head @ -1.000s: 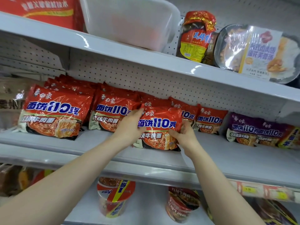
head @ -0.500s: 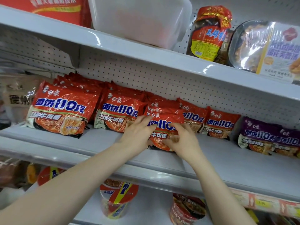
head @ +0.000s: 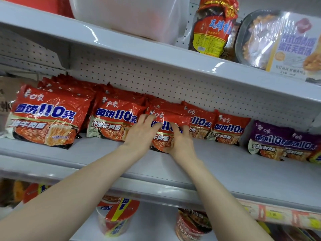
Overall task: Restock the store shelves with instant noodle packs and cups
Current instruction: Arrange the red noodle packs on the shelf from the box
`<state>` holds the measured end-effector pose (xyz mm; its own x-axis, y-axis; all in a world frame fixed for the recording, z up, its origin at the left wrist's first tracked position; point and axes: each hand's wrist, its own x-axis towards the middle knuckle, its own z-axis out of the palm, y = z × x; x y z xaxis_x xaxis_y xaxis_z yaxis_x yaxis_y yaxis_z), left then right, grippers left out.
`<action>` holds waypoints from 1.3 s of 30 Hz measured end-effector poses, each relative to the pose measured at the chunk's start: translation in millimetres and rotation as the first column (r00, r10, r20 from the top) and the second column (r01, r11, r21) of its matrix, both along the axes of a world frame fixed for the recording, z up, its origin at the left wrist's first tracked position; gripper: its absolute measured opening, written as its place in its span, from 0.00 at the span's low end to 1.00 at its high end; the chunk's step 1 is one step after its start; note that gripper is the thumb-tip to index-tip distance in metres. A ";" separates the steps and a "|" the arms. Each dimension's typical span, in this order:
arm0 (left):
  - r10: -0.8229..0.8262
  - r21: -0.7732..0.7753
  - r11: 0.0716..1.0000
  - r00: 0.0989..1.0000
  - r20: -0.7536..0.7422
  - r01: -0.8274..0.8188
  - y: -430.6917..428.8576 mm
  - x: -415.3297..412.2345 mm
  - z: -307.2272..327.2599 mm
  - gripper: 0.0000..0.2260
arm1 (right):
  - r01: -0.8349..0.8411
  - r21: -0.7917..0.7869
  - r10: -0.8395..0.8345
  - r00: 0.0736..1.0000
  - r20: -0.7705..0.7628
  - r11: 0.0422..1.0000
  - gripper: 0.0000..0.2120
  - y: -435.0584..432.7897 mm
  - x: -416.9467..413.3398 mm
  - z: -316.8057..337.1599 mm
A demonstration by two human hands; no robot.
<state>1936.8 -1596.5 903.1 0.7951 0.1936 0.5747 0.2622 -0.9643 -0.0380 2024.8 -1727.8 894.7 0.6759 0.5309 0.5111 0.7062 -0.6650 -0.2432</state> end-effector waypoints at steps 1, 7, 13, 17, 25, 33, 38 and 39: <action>0.007 -0.003 1.000 1.000 0.005 -0.007 0.6 1.6 -0.1 0.35 | -0.002 0.002 0.002 1.000 0.004 1.000 0.45 1.8 1.6 0.0; -0.002 -0.040 0.999 1.000 0.025 0.003 1.7 4.1 -1.2 0.34 | -0.013 0.002 0.013 1.000 0.012 1.000 0.44 1.6 2.5 0.2; -0.085 -0.174 0.980 0.994 0.070 0.096 -3.7 -16.5 -1.7 0.30 | 0.023 0.029 -0.022 1.000 -0.017 0.999 0.39 -12.2 -16.3 0.4; -0.159 -0.213 0.958 0.973 0.165 0.192 -12.6 -38.8 -3.1 0.27 | 0.048 0.073 -0.049 0.999 0.021 0.996 0.33 -25.0 -41.8 2.9; -0.321 -0.309 0.856 0.894 0.312 0.415 -56.7 -83.5 -8.0 0.20 | 0.077 0.193 -0.102 0.987 0.122 0.978 0.29 -73.2 -105.3 -10.0; -0.471 -0.397 0.707 0.808 0.354 0.586 -124.5 -100.0 -35.6 0.16 | 0.177 0.258 -0.220 0.964 0.149 0.950 0.25 -154.3 -143.9 -40.3; -0.544 -0.393 0.658 0.766 0.342 0.643 -168.6 -97.1 -63.6 0.13 | 0.217 0.274 -0.267 0.951 0.159 0.937 0.22 -207.1 -152.8 -67.0; -0.553 -0.393 0.656 0.764 0.332 0.645 -178.0 -95.8 -70.2 0.13 | 0.229 0.276 -0.277 0.949 0.150 0.933 0.22 -217.2 -153.4 -74.1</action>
<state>1840.9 -1774.5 832.9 0.7322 -0.0168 0.6809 -0.4213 -0.7967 0.4333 1871.4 -1945.1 820.6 0.6524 0.1918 0.7332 0.5704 -0.7613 -0.3083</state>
